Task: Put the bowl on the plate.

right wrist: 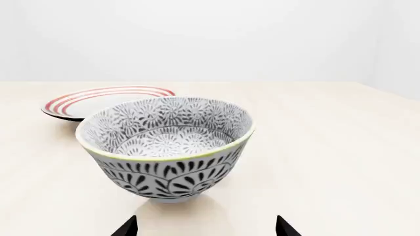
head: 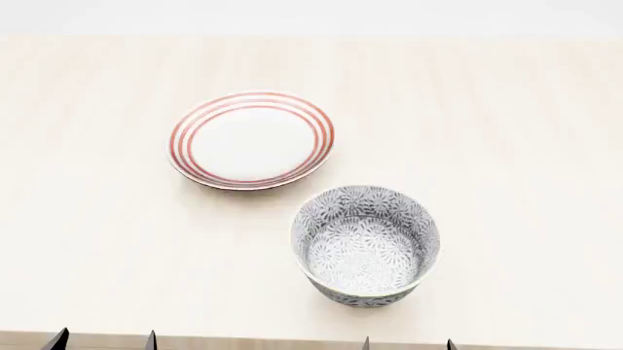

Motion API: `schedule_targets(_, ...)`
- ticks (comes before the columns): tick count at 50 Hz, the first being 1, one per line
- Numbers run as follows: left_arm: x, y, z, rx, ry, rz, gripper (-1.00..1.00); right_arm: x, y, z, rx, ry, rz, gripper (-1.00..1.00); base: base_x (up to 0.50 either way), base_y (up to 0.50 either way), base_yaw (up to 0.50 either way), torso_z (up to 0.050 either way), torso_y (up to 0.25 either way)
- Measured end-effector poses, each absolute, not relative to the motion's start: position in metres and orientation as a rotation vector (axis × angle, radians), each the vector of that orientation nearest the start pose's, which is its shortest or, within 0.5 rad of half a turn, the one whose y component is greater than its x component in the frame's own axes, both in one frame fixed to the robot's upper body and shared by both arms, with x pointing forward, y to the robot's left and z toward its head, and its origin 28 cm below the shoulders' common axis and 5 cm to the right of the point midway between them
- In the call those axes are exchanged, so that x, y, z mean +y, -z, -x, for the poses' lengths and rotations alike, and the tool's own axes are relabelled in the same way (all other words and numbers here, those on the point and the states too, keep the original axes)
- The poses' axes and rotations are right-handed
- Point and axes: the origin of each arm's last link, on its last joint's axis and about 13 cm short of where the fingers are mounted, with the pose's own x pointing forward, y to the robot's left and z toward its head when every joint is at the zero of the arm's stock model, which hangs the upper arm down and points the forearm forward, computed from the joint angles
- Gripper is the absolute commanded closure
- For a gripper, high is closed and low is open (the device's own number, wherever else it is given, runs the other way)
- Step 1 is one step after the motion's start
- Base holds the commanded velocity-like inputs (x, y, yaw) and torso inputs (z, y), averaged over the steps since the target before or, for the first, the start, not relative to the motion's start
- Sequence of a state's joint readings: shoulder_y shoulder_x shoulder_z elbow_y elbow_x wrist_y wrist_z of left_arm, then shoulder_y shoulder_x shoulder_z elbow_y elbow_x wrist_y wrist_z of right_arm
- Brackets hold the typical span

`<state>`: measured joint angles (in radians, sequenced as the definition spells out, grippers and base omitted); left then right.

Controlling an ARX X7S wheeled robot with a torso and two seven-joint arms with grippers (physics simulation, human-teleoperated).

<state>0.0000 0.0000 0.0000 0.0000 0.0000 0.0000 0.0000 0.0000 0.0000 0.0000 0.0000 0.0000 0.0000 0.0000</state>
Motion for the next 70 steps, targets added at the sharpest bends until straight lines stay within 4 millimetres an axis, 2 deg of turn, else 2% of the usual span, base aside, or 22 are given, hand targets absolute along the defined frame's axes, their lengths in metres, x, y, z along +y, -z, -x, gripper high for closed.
schedule_targets(39, 0.205, -0.013, -0.21, 0.017, -0.013, -0.023, -1.0, -0.097, -0.012, -0.21, 0.011, 0.008, -0.011, -1.0, 0.0, 0.0, 0.0, 0.0, 0.0)
schedule_targets(44, 0.208, -0.027, -0.213, -0.054, -0.048, -0.012, -1.0, -0.1, -0.025, -0.213, -0.065, 0.039, -0.04, -1.0, 0.0, 0.0, 0.0, 0.0, 0.0)
schedule_targets(52, 0.222, -0.076, -0.22, -0.295, -0.171, 0.005, -1.0, -0.111, -0.068, -0.219, -0.335, 0.128, -0.116, -1.0, 0.12, 0.0, 0.0, 0.0, 0.0)
schedule_targets(57, 0.229, -0.098, -0.22, -0.404, -0.232, 0.016, -1.0, -0.118, -0.089, -0.218, -0.474, 0.178, -0.153, -1.0, 0.5, 0.0, 0.0, 0.0, 0.0)
schedule_targets(63, 0.232, -0.112, -0.219, -0.474, -0.269, 0.021, -1.0, -0.123, -0.103, -0.217, -0.566, 0.21, -0.177, -1.0, 0.5, 0.0, 0.0, 0.0, 0.0)
schedule_targets(70, 0.233, -0.12, -0.217, -0.513, -0.284, 0.023, -1.0, -0.125, -0.11, -0.215, -0.615, 0.226, -0.189, -1.0, 0.5, 0.0, 0.0, 0.0, 0.0)
